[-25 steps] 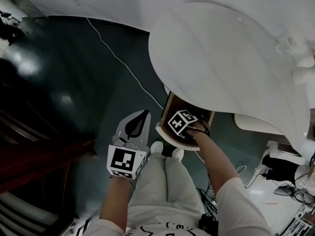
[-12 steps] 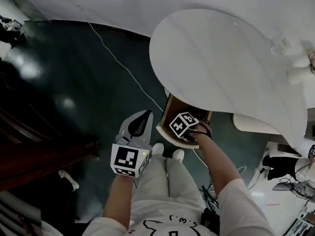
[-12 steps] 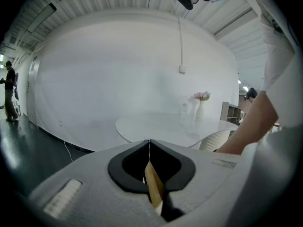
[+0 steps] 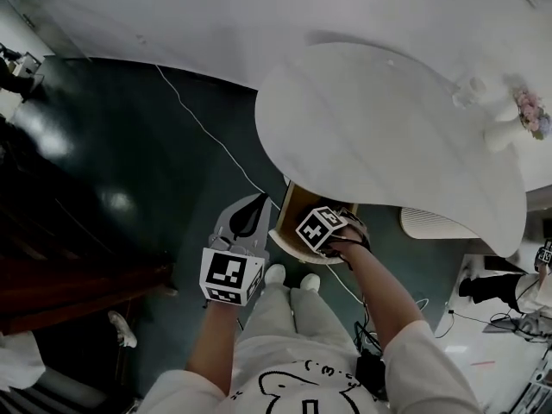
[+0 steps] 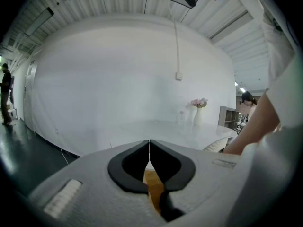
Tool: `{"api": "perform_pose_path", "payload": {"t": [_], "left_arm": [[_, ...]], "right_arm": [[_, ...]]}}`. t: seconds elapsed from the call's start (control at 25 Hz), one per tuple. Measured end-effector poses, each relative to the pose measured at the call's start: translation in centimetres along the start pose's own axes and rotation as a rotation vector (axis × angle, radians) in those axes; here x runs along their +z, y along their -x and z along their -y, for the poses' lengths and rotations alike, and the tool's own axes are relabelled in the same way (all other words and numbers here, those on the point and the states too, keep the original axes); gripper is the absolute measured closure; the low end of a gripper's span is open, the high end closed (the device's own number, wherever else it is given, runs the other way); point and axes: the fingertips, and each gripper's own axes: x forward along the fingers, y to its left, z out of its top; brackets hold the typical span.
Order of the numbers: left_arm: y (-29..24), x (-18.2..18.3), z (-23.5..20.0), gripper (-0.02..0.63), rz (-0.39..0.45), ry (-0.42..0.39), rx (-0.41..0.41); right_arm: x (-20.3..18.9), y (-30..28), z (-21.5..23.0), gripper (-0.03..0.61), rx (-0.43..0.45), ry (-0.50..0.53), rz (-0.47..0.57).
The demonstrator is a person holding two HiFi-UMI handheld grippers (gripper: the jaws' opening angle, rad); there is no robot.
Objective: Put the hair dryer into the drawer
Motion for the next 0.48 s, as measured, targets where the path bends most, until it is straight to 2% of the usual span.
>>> {"api": "perform_pose_path", "payload": {"t": [0.12, 0.2, 0.44, 0.48], "left_arm": [[-0.4, 1.5, 0.6, 0.597, 0.008, -0.016, -0.007], [-0.2, 2.5, 0.7, 0.597, 0.017, -0.025, -0.006], [0.3, 5.4, 0.9, 0.597, 0.067, -0.033, 0.014], [0.3, 6.0, 1.0, 0.597, 0.074, -0.034, 0.016]], "right_arm": [[0.0, 2.0, 0.5, 0.256, -0.004, 0.031, 0.035], [0.0, 3.3, 0.4, 0.293, -0.015, 0.057, 0.054], [-0.4, 7.3, 0.2, 0.477, -0.052, 0.063, 0.134], [-0.5, 8.0, 0.4, 0.528, -0.057, 0.058, 0.15]]}}
